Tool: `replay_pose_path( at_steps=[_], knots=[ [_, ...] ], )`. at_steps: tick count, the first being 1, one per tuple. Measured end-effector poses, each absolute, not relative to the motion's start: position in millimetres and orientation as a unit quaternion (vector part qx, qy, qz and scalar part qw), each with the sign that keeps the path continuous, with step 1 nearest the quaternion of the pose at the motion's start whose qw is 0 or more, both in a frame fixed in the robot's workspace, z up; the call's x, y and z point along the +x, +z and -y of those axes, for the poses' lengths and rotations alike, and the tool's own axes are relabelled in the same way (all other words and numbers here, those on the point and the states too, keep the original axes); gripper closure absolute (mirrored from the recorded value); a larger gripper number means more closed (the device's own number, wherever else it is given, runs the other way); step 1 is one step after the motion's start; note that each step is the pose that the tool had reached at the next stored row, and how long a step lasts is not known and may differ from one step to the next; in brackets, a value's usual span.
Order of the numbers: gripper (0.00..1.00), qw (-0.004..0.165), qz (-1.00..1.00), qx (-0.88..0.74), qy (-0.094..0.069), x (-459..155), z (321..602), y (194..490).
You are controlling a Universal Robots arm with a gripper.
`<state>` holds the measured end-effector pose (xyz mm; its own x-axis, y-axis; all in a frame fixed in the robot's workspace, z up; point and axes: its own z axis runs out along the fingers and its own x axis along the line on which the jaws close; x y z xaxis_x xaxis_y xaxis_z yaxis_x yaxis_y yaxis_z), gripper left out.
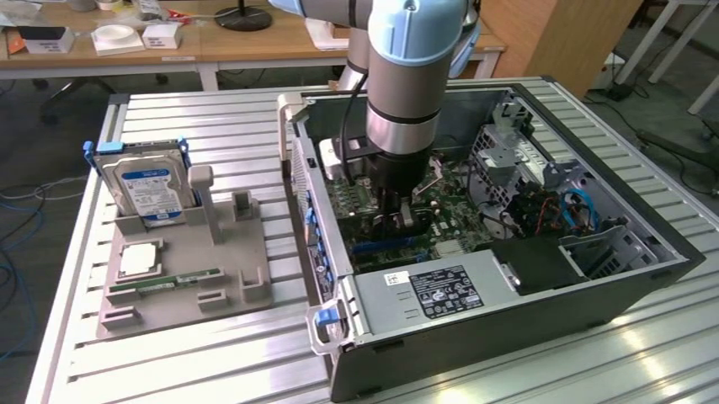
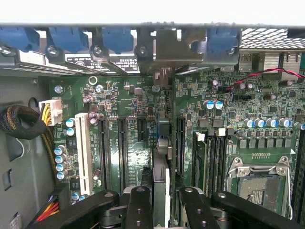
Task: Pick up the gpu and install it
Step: 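Insert the gpu into the slot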
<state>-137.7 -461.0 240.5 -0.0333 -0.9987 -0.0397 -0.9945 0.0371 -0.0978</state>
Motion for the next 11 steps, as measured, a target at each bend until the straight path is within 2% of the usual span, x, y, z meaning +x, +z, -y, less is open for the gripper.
replay_pose_path(
  at_steps=[11],
  knots=[
    [0.73, 0.048, -0.718, -0.694, -0.021, -135.8, 461.0, 240.5]
  ],
)
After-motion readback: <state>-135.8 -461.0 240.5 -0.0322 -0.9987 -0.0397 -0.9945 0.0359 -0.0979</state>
